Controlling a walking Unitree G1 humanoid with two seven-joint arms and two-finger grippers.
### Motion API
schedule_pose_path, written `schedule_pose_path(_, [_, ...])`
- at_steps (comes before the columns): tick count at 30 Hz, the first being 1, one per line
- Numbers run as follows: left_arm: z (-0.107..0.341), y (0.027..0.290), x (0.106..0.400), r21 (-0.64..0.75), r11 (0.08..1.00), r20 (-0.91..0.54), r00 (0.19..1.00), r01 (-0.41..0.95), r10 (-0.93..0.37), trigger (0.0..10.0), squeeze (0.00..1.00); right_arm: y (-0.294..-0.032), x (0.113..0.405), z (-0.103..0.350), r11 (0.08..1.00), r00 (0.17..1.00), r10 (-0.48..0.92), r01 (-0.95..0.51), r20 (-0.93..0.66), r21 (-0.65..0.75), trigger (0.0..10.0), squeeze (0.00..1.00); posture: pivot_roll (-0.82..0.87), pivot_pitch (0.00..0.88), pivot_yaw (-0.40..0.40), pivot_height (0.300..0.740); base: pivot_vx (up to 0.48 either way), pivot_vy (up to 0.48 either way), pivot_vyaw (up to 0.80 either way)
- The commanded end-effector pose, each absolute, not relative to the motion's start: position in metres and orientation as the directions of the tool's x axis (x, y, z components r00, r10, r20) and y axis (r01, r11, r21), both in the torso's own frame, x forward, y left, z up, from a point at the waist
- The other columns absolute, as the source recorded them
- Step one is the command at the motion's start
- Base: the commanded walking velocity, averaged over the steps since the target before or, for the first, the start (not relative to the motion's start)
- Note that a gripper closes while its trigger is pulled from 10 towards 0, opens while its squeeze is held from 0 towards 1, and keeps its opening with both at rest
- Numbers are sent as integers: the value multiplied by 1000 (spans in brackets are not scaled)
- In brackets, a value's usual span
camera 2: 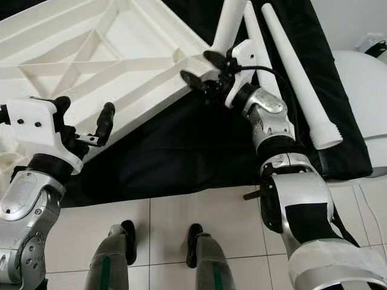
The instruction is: Building children table
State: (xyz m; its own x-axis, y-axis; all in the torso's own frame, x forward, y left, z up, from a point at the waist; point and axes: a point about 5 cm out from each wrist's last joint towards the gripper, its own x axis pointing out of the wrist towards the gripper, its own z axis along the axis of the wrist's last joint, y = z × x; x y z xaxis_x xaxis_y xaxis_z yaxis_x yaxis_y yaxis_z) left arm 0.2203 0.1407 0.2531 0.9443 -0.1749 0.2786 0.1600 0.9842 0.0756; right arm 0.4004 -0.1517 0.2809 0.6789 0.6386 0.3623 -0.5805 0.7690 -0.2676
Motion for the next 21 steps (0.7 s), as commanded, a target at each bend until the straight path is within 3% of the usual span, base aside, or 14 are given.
schedule_pose_path(1, [252, 144, 216, 60, 993, 272, 956, 99, -112, 10000, 0, -166, 400, 293, 812, 693, 581, -524, 427, -256, 10000, 0, 229, 359, -49, 740, 0, 0, 0])
schedule_pose_path(5, [252, 143, 219, 59, 993, 266, 957, 103, -115, 10000, 0, -165, 397, 302, 817, 654, 574, -505, 493, -280, 10000, 0, 222, 352, -45, 740, 0, 0, 0])
schedule_pose_path(9, [245, 143, 224, 102, 986, 237, 959, 132, -153, 10000, 0, -152, 388, 307, 791, 543, 570, -565, 617, -234, 10000, 0, 212, 337, -39, 740, 0, 0, 0])
schedule_pose_path(13, [242, 145, 230, 124, 983, 228, 960, 134, -160, 10000, 0, -146, 386, 304, 778, 521, 558, -599, 646, -189, 10000, 0, 208, 326, -38, 740, 0, 0, 0])
schedule_pose_path(17, [234, 145, 247, 176, 963, 158, 959, 206, -234, 10000, 0, -127, 368, 276, 709, 486, 580, -696, 654, -111, 10000, 0, 194, 301, -30, 740, 0, 0, 0])
schedule_pose_path(21, [228, 143, 257, 227, 941, 102, 954, 252, -281, 10000, 0, -120, 357, 260, 710, 515, 575, -700, 636, -76, 10000, 0, 189, 280, -22, 740, 0, 0, 0])
